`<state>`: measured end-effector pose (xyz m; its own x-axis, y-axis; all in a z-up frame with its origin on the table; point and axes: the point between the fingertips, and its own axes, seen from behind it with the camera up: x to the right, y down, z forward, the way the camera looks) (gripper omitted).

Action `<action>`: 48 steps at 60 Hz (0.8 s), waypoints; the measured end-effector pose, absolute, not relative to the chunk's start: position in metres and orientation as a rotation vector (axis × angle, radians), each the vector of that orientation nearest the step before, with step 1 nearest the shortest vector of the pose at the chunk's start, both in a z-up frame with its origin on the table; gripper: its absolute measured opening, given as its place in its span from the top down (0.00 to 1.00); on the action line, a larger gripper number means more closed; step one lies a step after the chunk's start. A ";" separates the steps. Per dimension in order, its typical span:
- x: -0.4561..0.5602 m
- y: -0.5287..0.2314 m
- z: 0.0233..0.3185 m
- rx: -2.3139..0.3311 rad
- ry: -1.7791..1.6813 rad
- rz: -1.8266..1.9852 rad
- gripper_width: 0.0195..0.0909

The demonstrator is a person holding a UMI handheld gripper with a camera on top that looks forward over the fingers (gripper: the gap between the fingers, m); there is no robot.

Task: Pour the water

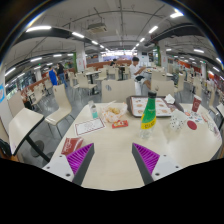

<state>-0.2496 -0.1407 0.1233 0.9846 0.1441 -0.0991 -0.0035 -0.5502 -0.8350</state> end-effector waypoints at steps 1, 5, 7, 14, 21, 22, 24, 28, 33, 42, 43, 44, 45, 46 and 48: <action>-0.253 -0.144 0.124 -2.148 -0.100 0.188 0.10; -0.255 -0.142 0.126 -2.153 -0.098 0.180 0.11; -0.254 -0.136 0.126 -2.153 -0.097 0.178 0.10; -0.249 -0.130 0.130 -2.143 -0.097 0.156 0.11; -0.233 -0.122 0.124 -2.129 -0.085 0.122 0.10; -0.230 -0.123 0.124 -2.125 -0.080 0.116 0.10; -0.223 -0.119 0.124 -2.107 -0.065 0.107 0.11; -0.206 -0.110 0.121 -2.076 -0.040 0.092 0.11; -0.181 -0.090 0.116 -2.041 -0.036 0.035 0.11; -0.150 -0.039 0.108 -1.971 -0.029 -0.011 0.10; -0.148 -0.033 0.106 -1.966 -0.029 -0.011 0.10; -0.147 -0.027 0.104 -1.961 -0.030 -0.010 0.10; -0.146 -0.021 0.102 -1.954 -0.033 -0.009 0.10; -0.144 -0.014 0.101 -1.946 -0.036 -0.011 0.10; -0.141 -0.002 0.098 -1.928 -0.038 -0.020 0.11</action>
